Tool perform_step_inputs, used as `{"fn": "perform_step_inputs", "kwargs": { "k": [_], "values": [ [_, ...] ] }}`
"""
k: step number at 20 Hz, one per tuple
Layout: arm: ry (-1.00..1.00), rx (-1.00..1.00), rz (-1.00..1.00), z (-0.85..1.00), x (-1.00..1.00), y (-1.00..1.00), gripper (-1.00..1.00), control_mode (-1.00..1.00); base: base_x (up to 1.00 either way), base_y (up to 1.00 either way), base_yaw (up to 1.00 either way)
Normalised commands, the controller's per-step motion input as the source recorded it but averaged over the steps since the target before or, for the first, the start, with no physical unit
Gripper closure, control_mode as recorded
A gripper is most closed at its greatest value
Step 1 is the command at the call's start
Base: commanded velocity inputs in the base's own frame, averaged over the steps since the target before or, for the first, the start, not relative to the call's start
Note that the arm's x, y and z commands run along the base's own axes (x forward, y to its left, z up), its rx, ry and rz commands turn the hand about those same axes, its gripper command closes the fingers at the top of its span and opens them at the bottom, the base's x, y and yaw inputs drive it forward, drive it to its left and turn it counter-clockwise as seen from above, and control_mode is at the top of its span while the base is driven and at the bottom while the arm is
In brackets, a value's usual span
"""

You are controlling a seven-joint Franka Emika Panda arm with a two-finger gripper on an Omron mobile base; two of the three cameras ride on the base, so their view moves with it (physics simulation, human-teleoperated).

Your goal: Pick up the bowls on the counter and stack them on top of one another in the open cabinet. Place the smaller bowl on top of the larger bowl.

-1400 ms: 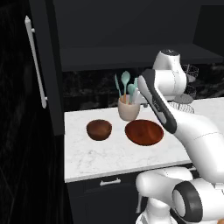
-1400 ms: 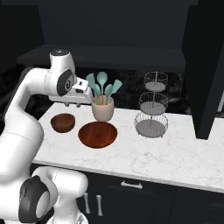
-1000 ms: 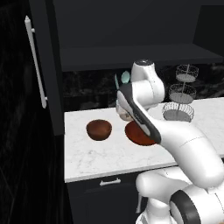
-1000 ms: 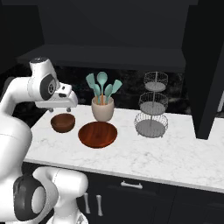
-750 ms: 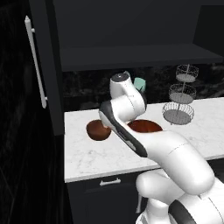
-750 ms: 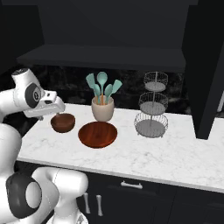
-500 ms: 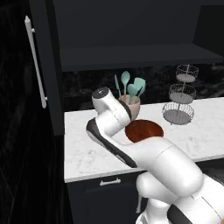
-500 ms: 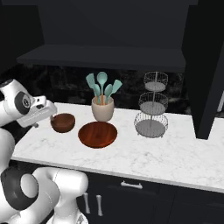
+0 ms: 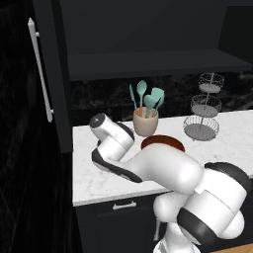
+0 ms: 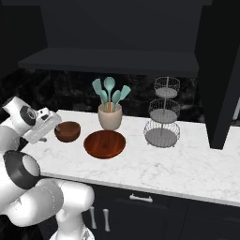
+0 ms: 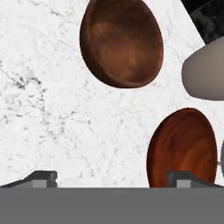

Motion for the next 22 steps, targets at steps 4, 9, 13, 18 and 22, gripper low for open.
{"fn": "perform_step_inputs", "kwargs": {
  "k": [4,9,13,18,22],
  "values": [
    [0.1,-0.02,0.06,-0.25,0.59,0.03,-1.0,-1.0,0.0,0.0,0.0],
    [0.04,0.0,0.05,-0.31,0.35,0.14,-1.0,-1.0,0.0,0.0,0.0],
    [0.0,0.0,0.05,-0.35,0.28,0.14,-1.0,-1.0,0.0,0.0,0.0],
    [0.0,-0.01,0.04,-0.35,0.36,0.1,-1.0,-1.0,0.0,0.0,0.0],
    [0.0,-0.01,0.04,-0.33,0.39,0.08,-1.0,-1.0,0.0,0.0,0.0]
  ]
}}
